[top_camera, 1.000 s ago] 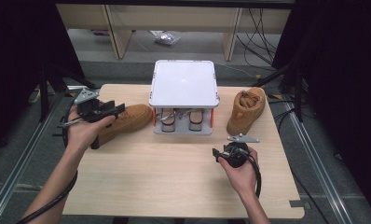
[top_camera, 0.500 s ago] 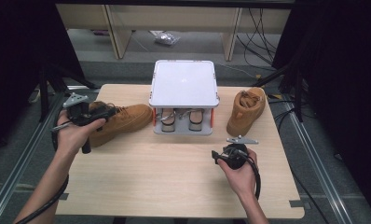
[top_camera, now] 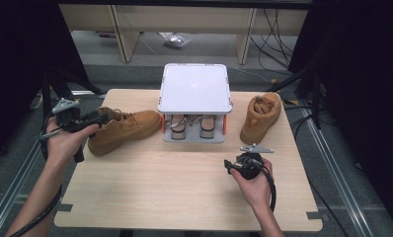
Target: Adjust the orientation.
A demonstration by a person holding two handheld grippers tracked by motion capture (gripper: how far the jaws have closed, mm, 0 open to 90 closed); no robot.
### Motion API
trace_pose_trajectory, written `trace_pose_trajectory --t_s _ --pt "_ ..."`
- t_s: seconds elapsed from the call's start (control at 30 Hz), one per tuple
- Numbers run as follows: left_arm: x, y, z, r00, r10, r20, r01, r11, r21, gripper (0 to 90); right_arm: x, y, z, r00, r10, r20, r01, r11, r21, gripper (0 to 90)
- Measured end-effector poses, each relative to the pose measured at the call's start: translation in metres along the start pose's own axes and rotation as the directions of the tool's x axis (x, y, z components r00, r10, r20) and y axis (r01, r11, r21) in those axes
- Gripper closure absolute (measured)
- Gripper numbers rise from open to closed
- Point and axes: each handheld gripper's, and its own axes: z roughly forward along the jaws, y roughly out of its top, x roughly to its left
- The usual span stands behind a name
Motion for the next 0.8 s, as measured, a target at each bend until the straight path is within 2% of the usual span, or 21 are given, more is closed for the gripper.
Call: trace_pose_trajectory --t_s 0.03,0.07,0.13,0.17,0.23,0.27,0.3,0.37,0.4,0.43,0.47,0.53,0.6,0.8 --pt "0.000 0.000 0.000 1.0000 0.000 0.000 0.000 1.0000 0.000 54.6 0.000 0.000 0.000 1.0000 0.000 0.000 0.000 1.000 0.000 47.8" --pt "0.007 -0.001 0.002 0.9998 -0.008 -0.018 0.008 0.9999 0.007 54.5 0.001 0.000 0.001 1.0000 0.003 -0.006 -0.003 1.000 -0.006 47.8" --pt "0.012 -0.002 0.003 0.9994 -0.011 -0.034 0.012 0.9998 0.014 54.4 -0.003 0.000 0.002 0.9990 -0.045 0.005 0.045 0.999 -0.009 47.8" --pt "0.012 -0.002 0.003 0.9994 -0.011 -0.034 0.012 0.9998 0.014 54.4 -0.003 0.000 0.002 0.9990 -0.045 0.005 0.045 0.999 -0.009 47.8" --pt "0.023 -0.004 0.005 0.9983 -0.023 -0.054 0.024 0.9993 0.029 54.2 0.000 -0.001 0.001 0.9996 -0.029 0.004 0.029 1.000 0.007 47.8" --pt "0.027 -0.004 0.007 0.9976 -0.039 -0.058 0.040 0.9987 0.032 54.1 -0.001 -0.001 0.002 0.9993 -0.036 0.006 0.036 0.999 0.011 47.8" --pt "0.027 -0.004 0.007 0.9976 -0.039 -0.058 0.040 0.9987 0.032 54.2 -0.001 -0.001 0.002 0.9993 -0.036 0.006 0.036 0.999 0.011 47.8" --pt "0.034 -0.003 0.010 0.9964 -0.033 -0.078 0.036 0.9986 0.040 54.3 0.002 -0.002 0.003 0.9999 -0.005 -0.010 0.005 1.000 0.023 47.8" --pt "0.035 -0.003 0.011 0.9961 -0.035 -0.081 0.038 0.9984 0.042 54.2 -0.001 -0.002 0.004 0.9994 -0.035 -0.002 0.035 0.999 0.018 47.8" --pt "0.038 -0.003 0.012 0.9954 -0.032 -0.090 0.036 0.9984 0.043 54.2 -0.002 -0.003 0.005 0.9989 -0.045 0.010 0.045 0.999 0.022 47.8" --pt "0.038 -0.003 0.012 0.9954 -0.032 -0.090 0.036 0.9984 0.043 54.0 -0.002 -0.002 0.004 0.9994 -0.035 -0.006 0.035 0.999 0.020 47.9" --pt "0.046 -0.002 0.017 0.9928 -0.021 -0.118 0.028 0.9979 0.059 53.1 -0.001 -0.002 0.005 0.9996 -0.027 -0.001 0.027 0.999 0.021 47.8" --pt "0.051 -0.002 0.021 0.9917 -0.022 -0.127 0.032 0.9967 0.074 52.2 -0.001 -0.003 0.005 0.9997 -0.023 -0.003 0.023 1.000 0.021 47.8" --pt "0.061 -0.006 0.032 0.9908 -0.037 -0.130 0.052 0.9923 0.113 50.5 -0.002 -0.004 0.005 0.9995 -0.028 -0.013 0.028 0.999 0.033 47.8"
